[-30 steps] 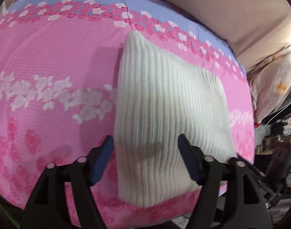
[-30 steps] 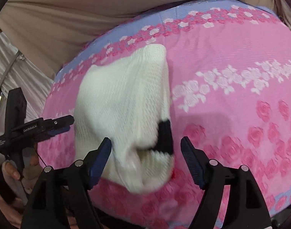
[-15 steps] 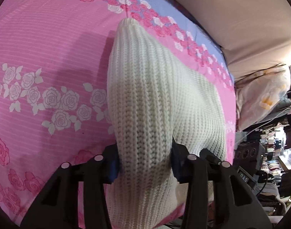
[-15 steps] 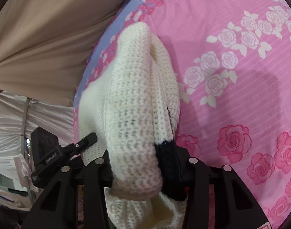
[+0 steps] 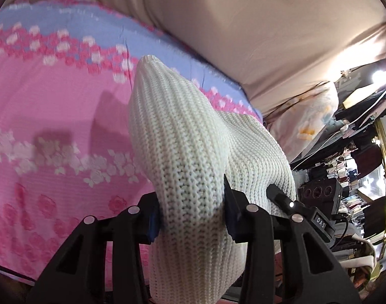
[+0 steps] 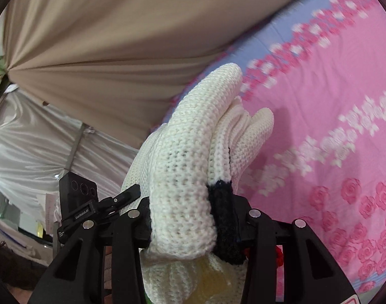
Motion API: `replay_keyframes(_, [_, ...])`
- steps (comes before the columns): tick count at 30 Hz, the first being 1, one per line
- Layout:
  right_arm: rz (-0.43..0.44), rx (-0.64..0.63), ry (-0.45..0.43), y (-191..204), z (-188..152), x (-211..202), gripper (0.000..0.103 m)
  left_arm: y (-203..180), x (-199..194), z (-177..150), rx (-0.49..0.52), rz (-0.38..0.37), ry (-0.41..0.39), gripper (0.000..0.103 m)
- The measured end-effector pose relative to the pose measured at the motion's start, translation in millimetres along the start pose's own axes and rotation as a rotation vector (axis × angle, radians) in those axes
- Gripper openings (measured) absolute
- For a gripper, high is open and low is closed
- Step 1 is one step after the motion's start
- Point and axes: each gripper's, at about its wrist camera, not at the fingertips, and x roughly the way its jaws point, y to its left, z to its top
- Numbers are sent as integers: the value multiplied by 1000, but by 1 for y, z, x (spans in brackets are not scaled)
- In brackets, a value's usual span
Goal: Fold small clothes
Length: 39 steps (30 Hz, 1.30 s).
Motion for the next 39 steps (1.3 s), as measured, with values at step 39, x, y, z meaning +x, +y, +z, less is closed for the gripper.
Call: replay_keyframes(39, [-242,-199,200,37,-78,262,73,268,-39,-9,-237,351,-94,63])
